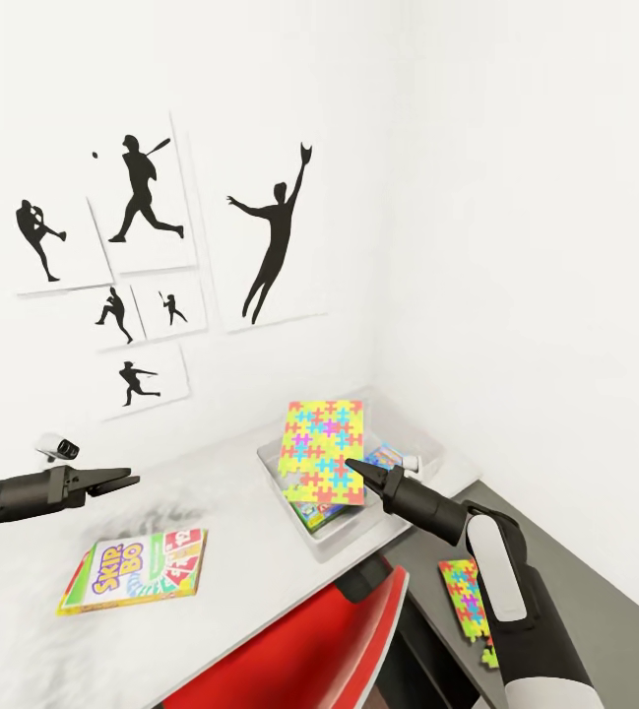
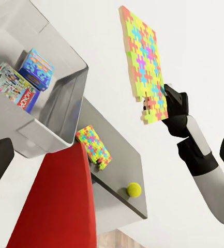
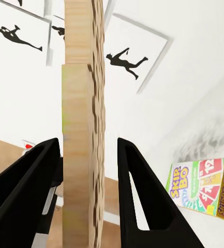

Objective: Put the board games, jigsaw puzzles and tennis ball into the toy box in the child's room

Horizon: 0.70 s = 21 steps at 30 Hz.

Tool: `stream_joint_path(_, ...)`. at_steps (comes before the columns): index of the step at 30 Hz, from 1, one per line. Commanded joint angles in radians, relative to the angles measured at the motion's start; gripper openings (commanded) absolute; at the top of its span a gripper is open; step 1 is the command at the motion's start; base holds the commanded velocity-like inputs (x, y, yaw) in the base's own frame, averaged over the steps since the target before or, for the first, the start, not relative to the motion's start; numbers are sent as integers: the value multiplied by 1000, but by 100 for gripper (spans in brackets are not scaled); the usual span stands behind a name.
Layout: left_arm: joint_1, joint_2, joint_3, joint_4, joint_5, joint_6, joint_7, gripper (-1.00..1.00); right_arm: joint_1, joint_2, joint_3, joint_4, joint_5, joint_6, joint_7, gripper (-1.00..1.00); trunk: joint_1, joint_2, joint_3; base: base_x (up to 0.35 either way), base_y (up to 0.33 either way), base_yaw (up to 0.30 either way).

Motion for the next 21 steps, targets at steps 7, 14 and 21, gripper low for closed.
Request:
stream_joint_path(7, -1, 0, 0, 0, -1, 11, -4, 100, -1, 1, -3, 0, 7, 4, 8, -100, 1, -2, -2, 18, 5, 0)
stream_joint_path(14, -1, -1, -1, 0, -1, 11, -4, 100, -1, 2, -3, 0, 7, 4, 7, -100, 1, -2, -2, 151, 57, 0)
stream_joint_path(21, -1, -1, -1, 0, -1, 11, -4, 100, -1, 2, -3, 0, 7, 4, 7, -100, 1, -2, -2, 18, 5, 0)
